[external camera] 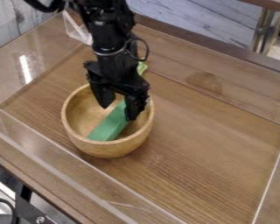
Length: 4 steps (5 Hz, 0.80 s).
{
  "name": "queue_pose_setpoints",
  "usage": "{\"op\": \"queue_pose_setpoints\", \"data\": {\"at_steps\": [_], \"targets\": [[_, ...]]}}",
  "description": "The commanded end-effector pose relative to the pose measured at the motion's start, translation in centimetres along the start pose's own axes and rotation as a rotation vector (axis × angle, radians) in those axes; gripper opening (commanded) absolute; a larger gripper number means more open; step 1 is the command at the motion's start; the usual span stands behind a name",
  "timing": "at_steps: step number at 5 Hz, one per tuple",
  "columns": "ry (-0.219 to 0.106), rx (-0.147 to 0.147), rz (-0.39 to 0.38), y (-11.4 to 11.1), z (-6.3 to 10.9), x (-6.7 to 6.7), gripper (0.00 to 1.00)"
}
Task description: Remove the green stick from the brown bowl and put it on the table
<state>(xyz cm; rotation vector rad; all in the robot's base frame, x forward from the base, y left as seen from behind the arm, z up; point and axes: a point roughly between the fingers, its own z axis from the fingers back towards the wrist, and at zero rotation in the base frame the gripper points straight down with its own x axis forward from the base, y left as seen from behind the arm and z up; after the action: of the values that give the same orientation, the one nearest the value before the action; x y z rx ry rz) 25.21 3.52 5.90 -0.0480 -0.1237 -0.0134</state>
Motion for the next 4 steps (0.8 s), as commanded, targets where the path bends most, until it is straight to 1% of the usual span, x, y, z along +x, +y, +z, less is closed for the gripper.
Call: {"op": "queue_pose_setpoints", "data": {"at_steps": [1,3,4], "targets": [[-0.056,0.014,-0.003,0.9,1.5,0.4,1.0],[0.0,0.026,-0.008,2.0,-1.6,0.7,1.0],[0.029,0.027,-0.058,1.0,-2.5,0.0,1.0]]}}
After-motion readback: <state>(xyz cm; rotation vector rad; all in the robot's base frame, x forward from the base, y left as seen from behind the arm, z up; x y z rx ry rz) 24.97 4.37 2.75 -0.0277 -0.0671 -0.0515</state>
